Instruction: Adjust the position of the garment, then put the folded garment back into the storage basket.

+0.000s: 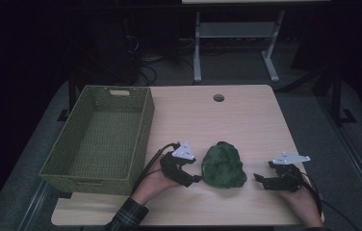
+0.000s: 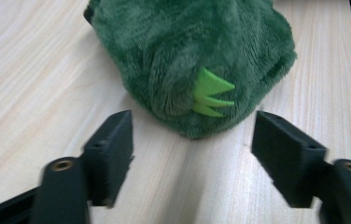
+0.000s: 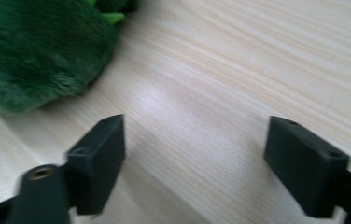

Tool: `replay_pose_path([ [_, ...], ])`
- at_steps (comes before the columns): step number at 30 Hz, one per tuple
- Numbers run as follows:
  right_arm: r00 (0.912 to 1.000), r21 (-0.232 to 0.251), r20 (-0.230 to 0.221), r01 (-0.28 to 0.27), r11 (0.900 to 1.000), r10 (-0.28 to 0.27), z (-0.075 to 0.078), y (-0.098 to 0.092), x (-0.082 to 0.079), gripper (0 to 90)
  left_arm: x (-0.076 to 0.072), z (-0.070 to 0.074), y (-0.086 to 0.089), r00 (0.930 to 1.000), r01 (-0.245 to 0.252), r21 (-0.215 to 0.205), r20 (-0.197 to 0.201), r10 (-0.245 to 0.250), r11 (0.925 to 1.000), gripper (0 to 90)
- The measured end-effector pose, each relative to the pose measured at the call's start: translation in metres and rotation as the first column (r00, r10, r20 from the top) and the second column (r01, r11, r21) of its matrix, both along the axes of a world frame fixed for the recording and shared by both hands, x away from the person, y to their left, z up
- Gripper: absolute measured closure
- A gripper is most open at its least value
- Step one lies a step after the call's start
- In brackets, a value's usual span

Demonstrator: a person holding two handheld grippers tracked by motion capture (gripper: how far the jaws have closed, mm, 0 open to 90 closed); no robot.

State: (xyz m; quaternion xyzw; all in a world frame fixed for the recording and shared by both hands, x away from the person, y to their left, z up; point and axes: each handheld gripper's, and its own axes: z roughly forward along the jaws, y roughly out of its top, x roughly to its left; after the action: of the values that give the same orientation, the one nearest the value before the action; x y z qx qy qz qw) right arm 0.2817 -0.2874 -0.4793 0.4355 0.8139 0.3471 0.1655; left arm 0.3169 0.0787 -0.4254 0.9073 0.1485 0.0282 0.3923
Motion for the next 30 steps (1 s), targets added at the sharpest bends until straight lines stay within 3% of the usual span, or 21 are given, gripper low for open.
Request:
replay_pose_path([
  [5,0.9998,0.002,0.017,0.007,1.0,-0.007,-0.003,0.0,0.002,10.7,0.003,0.009,-0.004,0.9999,0.003,0.008,0.015,-0.003,1.0,18.9],
  [10,0.9999,0.004,0.013,0.01,1.0,-0.01,-0.003,0.0,0.003,9.8,0.006,0.014,-0.011,0.9997,0.015,0.015,0.018,-0.015,0.9998,14.2],
  [12,0.9999,0.004,0.013,0.01,1.0,-0.01,-0.003,0.0,0.003,9.8,0.009,0.016,-0.019,0.9989,0.04,0.047,0.025,-0.041,0.9981,13.8],
  [16,0.9999,0.003,0.014,0.01,1.0,-0.01,-0.003,0.0,0.003,9.9,0.011,0.016,-0.031,0.9969,0.069,0.065,0.033,-0.072,0.9955,13.1],
  [30,0.9998,0.003,0.015,0.012,1.0,-0.013,-0.004,0.0,0.003,10.2,0.021,-0.005,-0.063,0.9929,0.108,0.118,0.038,-0.113,0.9871,12.6],
])
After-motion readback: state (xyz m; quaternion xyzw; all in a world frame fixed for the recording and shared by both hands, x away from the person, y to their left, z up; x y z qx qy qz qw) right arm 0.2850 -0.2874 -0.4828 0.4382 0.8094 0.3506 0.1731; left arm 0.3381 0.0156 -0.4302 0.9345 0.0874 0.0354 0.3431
